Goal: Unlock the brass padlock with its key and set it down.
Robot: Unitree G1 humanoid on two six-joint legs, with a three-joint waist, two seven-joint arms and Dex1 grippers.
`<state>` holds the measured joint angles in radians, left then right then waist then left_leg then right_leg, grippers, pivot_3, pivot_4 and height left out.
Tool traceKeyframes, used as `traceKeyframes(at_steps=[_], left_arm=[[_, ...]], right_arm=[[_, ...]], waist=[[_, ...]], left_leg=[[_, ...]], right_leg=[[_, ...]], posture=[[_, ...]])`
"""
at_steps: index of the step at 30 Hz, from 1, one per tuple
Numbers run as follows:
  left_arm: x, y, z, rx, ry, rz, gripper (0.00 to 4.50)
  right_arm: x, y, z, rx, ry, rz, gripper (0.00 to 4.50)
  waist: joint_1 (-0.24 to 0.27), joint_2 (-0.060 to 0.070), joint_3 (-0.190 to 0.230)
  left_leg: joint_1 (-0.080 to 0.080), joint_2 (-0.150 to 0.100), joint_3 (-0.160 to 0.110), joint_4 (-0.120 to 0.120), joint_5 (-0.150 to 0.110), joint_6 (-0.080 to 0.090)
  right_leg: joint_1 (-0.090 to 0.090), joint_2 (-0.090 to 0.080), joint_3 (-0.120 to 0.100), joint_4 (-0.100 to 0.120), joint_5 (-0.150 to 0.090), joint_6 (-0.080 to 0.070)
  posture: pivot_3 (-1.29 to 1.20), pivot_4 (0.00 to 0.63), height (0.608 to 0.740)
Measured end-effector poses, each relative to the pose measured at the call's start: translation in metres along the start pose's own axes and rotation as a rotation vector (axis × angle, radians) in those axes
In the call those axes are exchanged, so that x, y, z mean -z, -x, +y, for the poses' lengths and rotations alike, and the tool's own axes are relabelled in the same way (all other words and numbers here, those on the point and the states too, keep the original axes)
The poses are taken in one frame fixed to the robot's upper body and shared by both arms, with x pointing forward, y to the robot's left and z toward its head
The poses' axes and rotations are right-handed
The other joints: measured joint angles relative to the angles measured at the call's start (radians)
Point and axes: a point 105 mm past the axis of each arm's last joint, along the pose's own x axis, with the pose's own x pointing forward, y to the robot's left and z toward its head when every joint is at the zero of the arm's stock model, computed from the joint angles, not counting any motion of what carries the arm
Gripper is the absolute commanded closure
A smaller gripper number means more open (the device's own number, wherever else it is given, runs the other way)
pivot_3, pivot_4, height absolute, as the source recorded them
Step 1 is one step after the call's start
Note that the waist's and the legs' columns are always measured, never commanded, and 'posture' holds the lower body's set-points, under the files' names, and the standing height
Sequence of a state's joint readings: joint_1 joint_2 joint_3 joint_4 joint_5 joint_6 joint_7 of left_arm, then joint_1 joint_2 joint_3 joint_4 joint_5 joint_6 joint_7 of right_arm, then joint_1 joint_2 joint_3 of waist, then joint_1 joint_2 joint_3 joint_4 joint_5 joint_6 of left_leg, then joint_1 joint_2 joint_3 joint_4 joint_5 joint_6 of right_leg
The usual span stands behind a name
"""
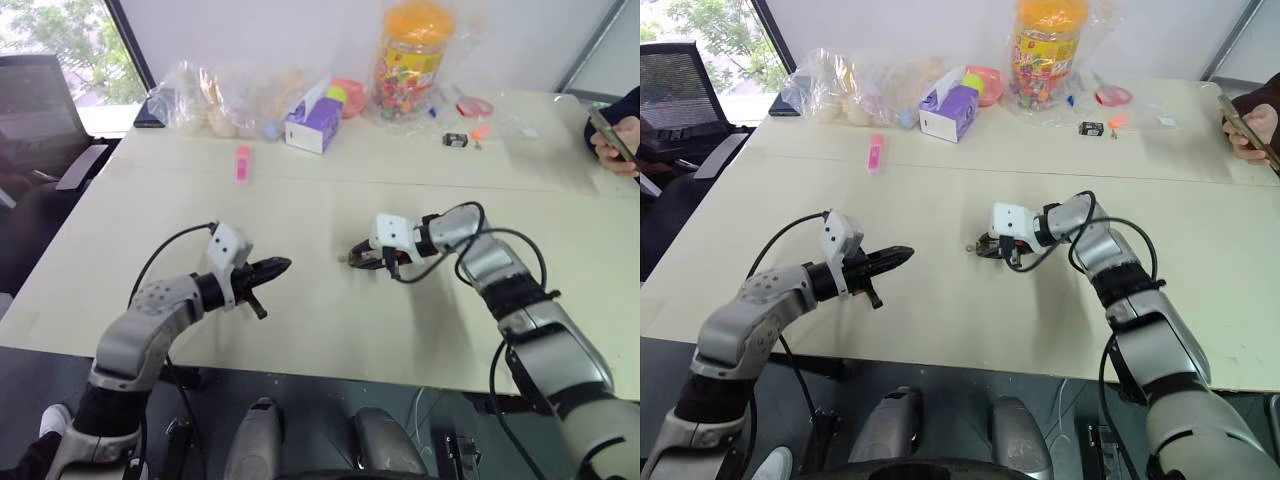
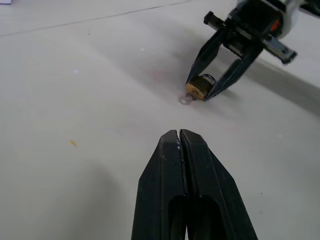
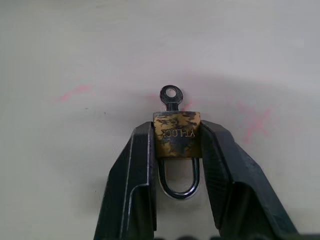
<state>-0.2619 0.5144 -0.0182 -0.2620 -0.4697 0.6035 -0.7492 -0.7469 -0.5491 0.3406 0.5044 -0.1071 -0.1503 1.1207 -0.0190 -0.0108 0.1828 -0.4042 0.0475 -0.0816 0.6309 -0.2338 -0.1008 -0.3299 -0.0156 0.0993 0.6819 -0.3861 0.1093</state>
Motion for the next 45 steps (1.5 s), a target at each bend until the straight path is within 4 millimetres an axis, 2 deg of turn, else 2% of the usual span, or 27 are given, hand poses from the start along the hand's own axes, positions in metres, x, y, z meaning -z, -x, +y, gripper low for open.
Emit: traceKeyframes(at_steps=[3,5,8,11,15,19,22,26,31,38,41,43,45], left_arm=[[-0.011,-0.007,0.005,0.049,0.018,-0.01,4.5],[-0.019,-0.012,0.006,0.109,0.05,-0.004,4.5],[-0.038,-0.018,0.007,0.189,0.069,-0.025,4.5],[-0.054,-0.023,0.006,0.274,0.094,-0.037,4.5],[-0.066,-0.027,0.006,0.35,0.112,-0.042,4.5],[-0.071,-0.035,0.003,0.404,0.128,-0.045,3.31],[-0.071,-0.036,-0.002,0.446,0.123,-0.043,1.94],[-0.069,-0.039,-0.005,0.464,0.094,-0.034,0.43],[-0.067,-0.044,-0.007,0.482,0.097,-0.038,0.43],[-0.067,-0.05,-0.009,0.497,0.118,-0.057,0.43],[-0.068,-0.051,-0.01,0.505,0.122,-0.061,1.22],[-0.068,-0.052,-0.011,0.51,0.123,-0.063,2.01],[-0.068,-0.053,-0.012,0.513,0.126,-0.065,2.01]], right_arm=[[-0.006,0.019,-0.001,0.171,0.203,0.038,3.81],[-0.027,0.039,-0.007,0.302,0.342,0.009,3.81],[-0.064,0.056,-0.007,0.409,0.496,-0.058,3.81],[-0.078,0.057,0.006,0.413,0.568,-0.077,3.81],[-0.08,0.056,0.011,0.407,0.572,-0.067,3.81],[-0.081,0.057,0.009,0.416,0.559,-0.058,3.81],[-0.08,0.057,0.007,0.421,0.548,-0.05,3.81],[-0.078,0.059,0.006,0.422,0.539,-0.039,3.81],[-0.079,0.06,0.007,0.407,0.536,-0.035,3.81],[-0.092,0.063,0.005,0.411,0.57,-0.064,3.81],[-0.092,0.063,0.005,0.41,0.569,-0.064,3.81],[-0.092,0.063,0.005,0.41,0.57,-0.065,3.81],[-0.093,0.063,0.005,0.409,0.572,-0.066,3.81]], waist=[[0.008,0.001,0.001],[0.005,0.001,0.001],[-0.003,0.001,0.001],[-0.003,0.001,0.001],[-0.001,0.002,0.001],[0.0,0.002,0.001],[-0.001,0.001,0.002],[0.0,0.001,0.002],[0.0,0.001,0.003],[0.0,0.001,0.003],[0.0,0.001,0.003],[0.0,0.001,0.003],[0.0,0.001,0.003]], left_leg=[[-0.007,-0.001,0.0,0.001,0.0,-0.001],[-0.008,-0.001,0.0,-0.001,0.0,-0.001],[-0.007,0.0,0.0,-0.002,0.0,-0.001],[-0.006,0.0,0.0,-0.002,0.0,-0.001],[-0.006,0.0,0.0,0.0,0.001,-0.001],[-0.006,0.0,0.0,-0.001,0.001,-0.001],[-0.007,0.0,0.0,-0.001,0.001,-0.001],[-0.006,0.0,0.0,-0.001,0.001,-0.001],[-0.007,0.0,0.0,-0.001,0.001,-0.001],[-0.007,0.0,0.0,-0.001,0.001,-0.001],[-0.007,0.0,0.0,-0.001,0.001,-0.001],[-0.007,0.0,0.0,-0.001,0.001,-0.001],[-0.007,0.0,0.0,-0.001,0.001,-0.001]], right_leg=[[-0.007,0.0,0.0,0.001,0.0,0.0],[-0.009,0.0,0.0,0.0,0.0,0.0],[-0.009,0.001,0.0,0.0,0.0,0.0],[-0.008,0.002,0.0,0.001,0.0,0.0],[-0.008,0.001,0.0,0.001,0.0,0.0],[-0.008,0.001,0.0,0.0,0.0,0.0],[-0.008,0.001,0.0,0.0,0.0,0.0],[-0.008,0.001,0.0,0.0,0.0,0.0],[-0.008,0.001,0.0,0.0,0.0,0.0],[-0.008,0.001,0.0,0.0,0.0,0.0],[-0.008,0.001,0.0,0.0,0.0,0.0],[-0.008,0.001,0.0,0.0,0.0,0.0],[-0.008,0.001,0.0,0.0,0.0,0.0]], posture=[[0.0,0.15,0.74],[0.0,0.15,0.74],[0.0,0.15,0.74],[0.0,0.15,0.74],[0.0,0.15,0.74],[0.0,0.15,0.74],[0.0,0.15,0.74],[0.0,0.15,0.74],[0.0,0.15,0.74],[0.0,0.15,0.74],[0.0,0.15,0.74],[0.0,0.15,0.74],[0.0,0.15,0.74]])
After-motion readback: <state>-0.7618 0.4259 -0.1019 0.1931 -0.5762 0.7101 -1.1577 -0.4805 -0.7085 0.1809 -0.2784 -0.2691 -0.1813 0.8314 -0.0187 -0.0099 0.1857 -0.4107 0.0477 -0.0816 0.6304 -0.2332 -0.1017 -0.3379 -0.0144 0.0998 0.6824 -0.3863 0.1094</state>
